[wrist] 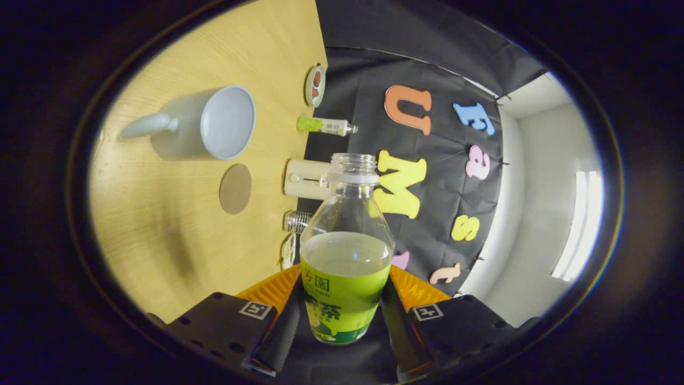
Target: Take the bottle from table, then pour the juice into the cup, finally place the bottle on the coaster
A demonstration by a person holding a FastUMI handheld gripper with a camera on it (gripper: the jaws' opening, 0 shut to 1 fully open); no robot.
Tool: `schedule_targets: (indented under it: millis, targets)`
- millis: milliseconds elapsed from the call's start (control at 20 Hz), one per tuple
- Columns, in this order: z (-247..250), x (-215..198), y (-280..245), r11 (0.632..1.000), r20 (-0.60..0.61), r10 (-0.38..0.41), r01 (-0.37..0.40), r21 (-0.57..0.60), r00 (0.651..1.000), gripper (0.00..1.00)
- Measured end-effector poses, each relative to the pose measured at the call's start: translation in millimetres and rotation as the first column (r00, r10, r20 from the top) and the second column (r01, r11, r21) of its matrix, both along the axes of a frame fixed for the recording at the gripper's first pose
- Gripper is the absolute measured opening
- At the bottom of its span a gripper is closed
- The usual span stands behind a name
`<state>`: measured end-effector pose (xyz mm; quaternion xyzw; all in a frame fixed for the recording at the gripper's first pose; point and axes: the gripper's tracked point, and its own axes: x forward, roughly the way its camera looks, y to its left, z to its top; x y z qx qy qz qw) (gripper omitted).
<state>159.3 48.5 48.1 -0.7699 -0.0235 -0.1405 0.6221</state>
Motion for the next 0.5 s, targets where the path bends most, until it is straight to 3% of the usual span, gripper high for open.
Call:
schedule_targets:
  millis: [250,500]
  targets:
    - [17.6,1.5,3.1,0.99,0.079,-0.007,0.019,-0.14,0.997,0.8]
    - [32.0,9.8,13.2,0.981,0.106,0.0,0.021,-0.194,0.994,0.8]
